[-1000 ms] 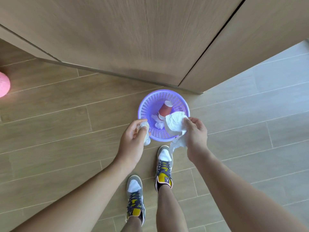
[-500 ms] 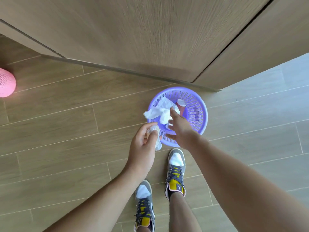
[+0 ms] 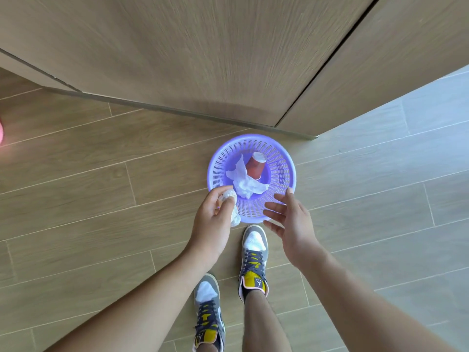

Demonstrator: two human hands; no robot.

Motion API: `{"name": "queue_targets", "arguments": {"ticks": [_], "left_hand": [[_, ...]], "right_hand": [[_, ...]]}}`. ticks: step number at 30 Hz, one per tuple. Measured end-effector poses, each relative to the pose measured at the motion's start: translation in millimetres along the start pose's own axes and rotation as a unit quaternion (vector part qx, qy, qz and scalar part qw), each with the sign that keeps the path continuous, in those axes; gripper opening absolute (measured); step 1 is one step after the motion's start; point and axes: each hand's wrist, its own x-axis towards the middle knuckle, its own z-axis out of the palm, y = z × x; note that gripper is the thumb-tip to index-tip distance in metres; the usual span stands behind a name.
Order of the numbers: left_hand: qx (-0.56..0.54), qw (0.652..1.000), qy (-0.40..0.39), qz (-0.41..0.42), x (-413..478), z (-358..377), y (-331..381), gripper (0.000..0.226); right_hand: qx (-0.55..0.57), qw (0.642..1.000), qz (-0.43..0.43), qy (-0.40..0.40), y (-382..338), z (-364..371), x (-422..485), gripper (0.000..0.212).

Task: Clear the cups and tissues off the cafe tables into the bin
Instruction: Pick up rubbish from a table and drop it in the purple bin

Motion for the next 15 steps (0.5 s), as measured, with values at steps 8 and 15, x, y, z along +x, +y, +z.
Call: {"name": "queue_targets", "arguments": {"ticks": [8, 15], "left_hand": [[0.026, 0.998, 0.024, -0.045, 15.2, 23.3, -9.0, 0.028], [0.038, 0.997, 0.042, -0.048, 4.0, 9.4, -3.8, 0.036]], "right_hand": [[0.033, 0.998, -0.035, 0.027, -3.2, -26.9, -6.2, 0.043], [0.045, 0.997, -0.051, 0.026, 1.4, -35.5, -24.8, 0.042]]}}
